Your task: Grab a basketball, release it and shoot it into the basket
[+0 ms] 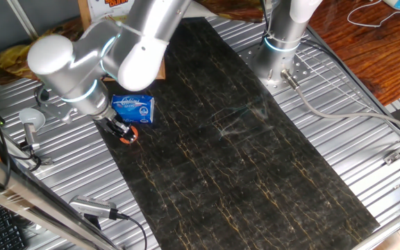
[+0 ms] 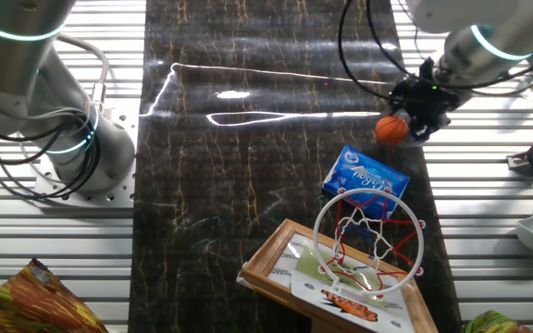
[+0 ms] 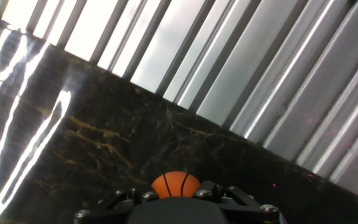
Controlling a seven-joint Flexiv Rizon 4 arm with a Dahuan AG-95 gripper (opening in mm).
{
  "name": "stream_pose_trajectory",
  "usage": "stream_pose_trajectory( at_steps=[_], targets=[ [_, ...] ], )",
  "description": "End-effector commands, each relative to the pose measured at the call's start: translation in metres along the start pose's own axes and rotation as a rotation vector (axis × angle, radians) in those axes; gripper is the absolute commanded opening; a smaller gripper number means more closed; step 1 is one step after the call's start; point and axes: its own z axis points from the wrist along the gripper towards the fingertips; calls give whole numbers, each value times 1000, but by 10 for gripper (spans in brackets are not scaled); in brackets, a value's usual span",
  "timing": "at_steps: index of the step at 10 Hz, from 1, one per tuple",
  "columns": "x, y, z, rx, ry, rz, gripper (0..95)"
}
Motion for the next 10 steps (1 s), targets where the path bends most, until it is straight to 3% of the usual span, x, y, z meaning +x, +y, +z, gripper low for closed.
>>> stream_pose_trajectory(
  at_steps=[1, 4, 6, 7, 10],
  targets=[
    [8, -12, -27, 7, 22, -17, 0],
    [42, -24, -63, 36, 37, -62, 0],
    [63, -27, -74, 88, 70, -92, 0],
    [67, -27, -76, 89, 68, -89, 0],
    [58, -24, -73, 97, 60, -99, 0]
  ],
)
